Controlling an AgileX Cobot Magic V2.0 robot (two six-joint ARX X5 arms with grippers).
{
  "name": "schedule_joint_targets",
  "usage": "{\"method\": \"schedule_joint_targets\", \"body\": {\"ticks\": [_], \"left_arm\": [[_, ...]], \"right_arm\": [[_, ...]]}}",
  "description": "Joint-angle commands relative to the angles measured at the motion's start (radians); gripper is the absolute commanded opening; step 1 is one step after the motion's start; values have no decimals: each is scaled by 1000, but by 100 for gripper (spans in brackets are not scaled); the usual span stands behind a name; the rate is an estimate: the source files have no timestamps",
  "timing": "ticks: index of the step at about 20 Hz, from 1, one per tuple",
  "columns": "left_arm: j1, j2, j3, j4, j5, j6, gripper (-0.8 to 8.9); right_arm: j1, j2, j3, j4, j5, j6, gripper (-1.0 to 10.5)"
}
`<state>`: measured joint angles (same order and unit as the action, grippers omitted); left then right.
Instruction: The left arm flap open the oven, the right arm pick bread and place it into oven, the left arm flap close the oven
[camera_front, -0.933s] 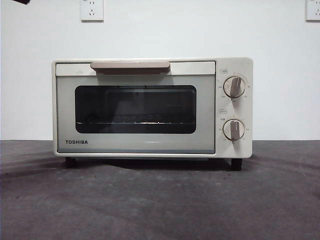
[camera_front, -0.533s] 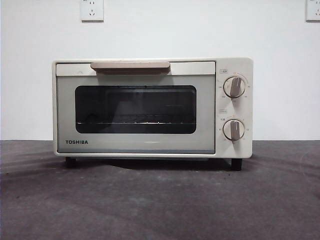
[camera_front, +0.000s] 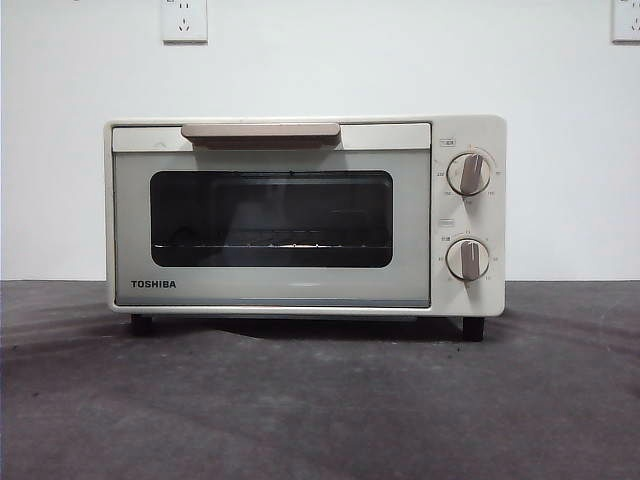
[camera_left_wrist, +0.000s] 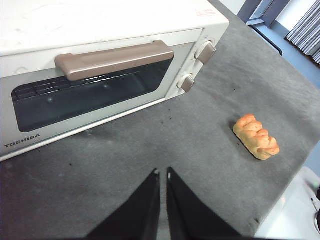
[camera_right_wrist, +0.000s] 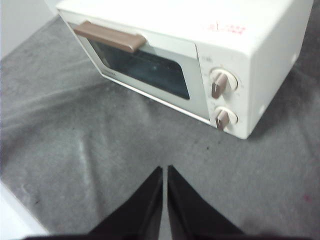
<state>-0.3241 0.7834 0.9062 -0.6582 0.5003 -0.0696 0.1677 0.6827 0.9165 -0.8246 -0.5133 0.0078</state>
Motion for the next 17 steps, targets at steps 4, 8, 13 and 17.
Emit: {"method": "schedule_joint_targets", "body": {"ticks": [4, 8, 13, 17], "left_arm": [[-5, 5, 22, 8, 2, 5, 30], [-5, 5, 22, 8, 2, 5, 30], [-5, 5, 22, 7, 2, 5, 30], [-5, 5, 22, 6, 2, 5, 30]], "right_arm": [[2, 54, 13, -51, 78, 68, 96], [2, 129, 13, -126, 127, 91, 217], [2, 241, 13, -203, 213, 143, 436], [2, 354, 10, -265, 289, 158, 522]]}}
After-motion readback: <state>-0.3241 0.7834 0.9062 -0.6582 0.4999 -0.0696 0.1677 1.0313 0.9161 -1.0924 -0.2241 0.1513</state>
